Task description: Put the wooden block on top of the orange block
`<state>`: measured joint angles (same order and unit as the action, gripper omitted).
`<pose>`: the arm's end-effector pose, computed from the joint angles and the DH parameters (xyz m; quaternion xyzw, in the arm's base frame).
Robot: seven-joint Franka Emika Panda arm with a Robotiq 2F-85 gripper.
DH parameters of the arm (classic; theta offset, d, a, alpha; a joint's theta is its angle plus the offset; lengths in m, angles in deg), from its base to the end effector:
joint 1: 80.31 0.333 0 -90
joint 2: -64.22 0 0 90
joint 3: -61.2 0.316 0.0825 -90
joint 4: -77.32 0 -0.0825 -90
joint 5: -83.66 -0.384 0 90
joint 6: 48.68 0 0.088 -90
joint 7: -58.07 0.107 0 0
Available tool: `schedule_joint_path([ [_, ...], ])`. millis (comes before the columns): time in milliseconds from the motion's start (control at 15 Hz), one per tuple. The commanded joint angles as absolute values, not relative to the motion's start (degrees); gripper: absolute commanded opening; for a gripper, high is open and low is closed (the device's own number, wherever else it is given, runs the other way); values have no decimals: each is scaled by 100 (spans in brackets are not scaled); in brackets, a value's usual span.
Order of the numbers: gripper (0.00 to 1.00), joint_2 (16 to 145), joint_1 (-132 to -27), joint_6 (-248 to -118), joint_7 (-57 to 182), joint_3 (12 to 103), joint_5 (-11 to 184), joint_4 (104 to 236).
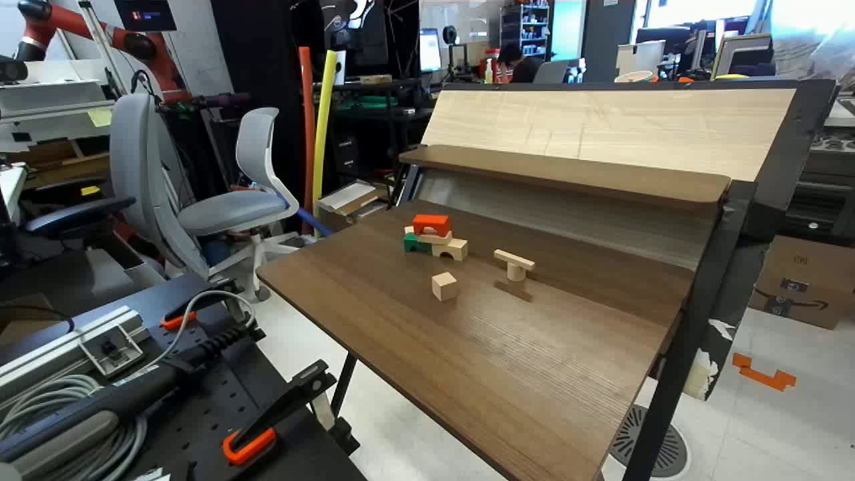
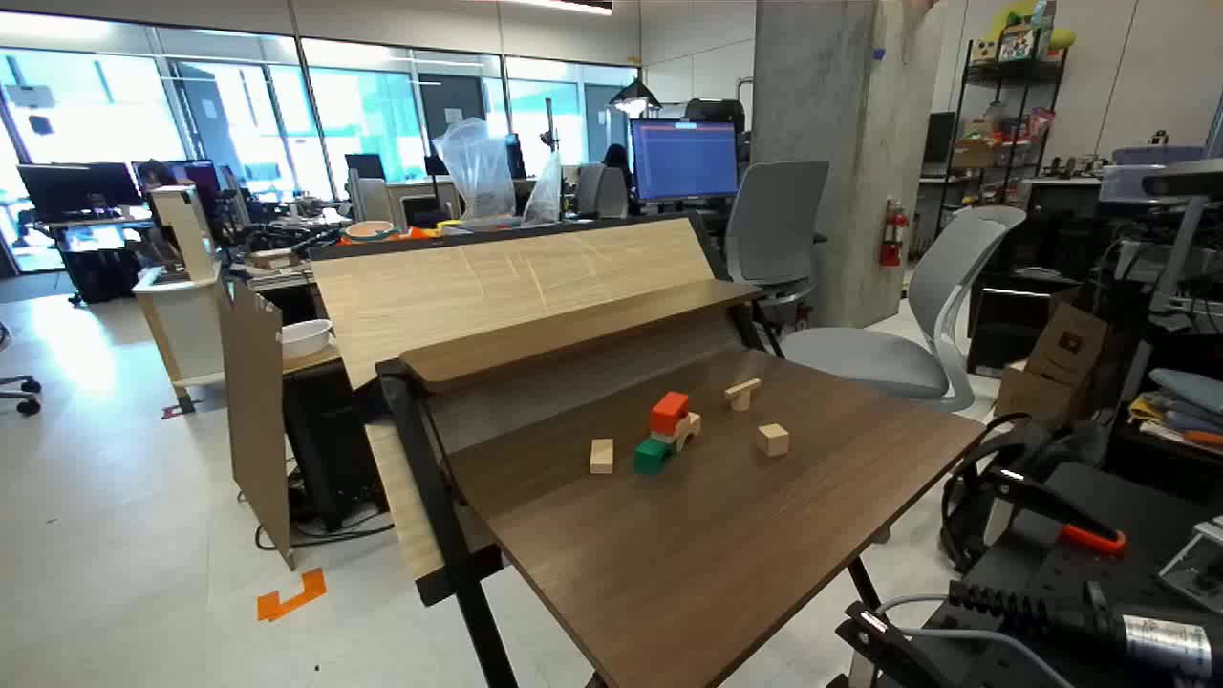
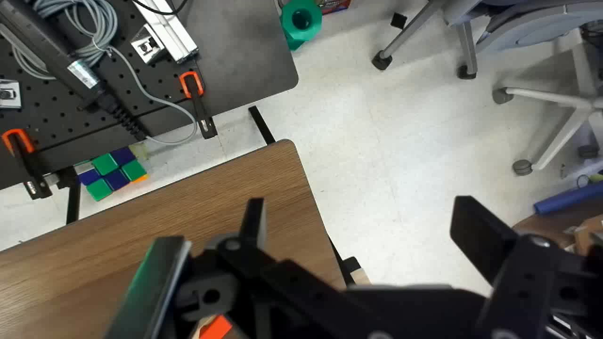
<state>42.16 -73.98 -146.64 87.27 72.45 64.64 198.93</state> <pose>0.4052 0.1719 0.5643 -0.9828 0.1334 0.0643 0.1106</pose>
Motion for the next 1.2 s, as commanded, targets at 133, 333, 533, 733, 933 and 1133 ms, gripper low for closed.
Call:
schedule_joint_path([
  [133,100,4218,-7435,-14642,8721,7274,6456,19867],
  [333,100,4218,-7435,-14643,8721,7274,6456,19867],
  [533,100,4016,-7428,-15646,8925,7455,6384,20380],
  [733,100,4346,-7742,-17009,9488,7965,6587,20629],
  [933,100,5003,-8145,-18441,10285,8495,7273,20903],
  [1133,100,5883,-8516,-19721,11670,8727,8845,21141],
])
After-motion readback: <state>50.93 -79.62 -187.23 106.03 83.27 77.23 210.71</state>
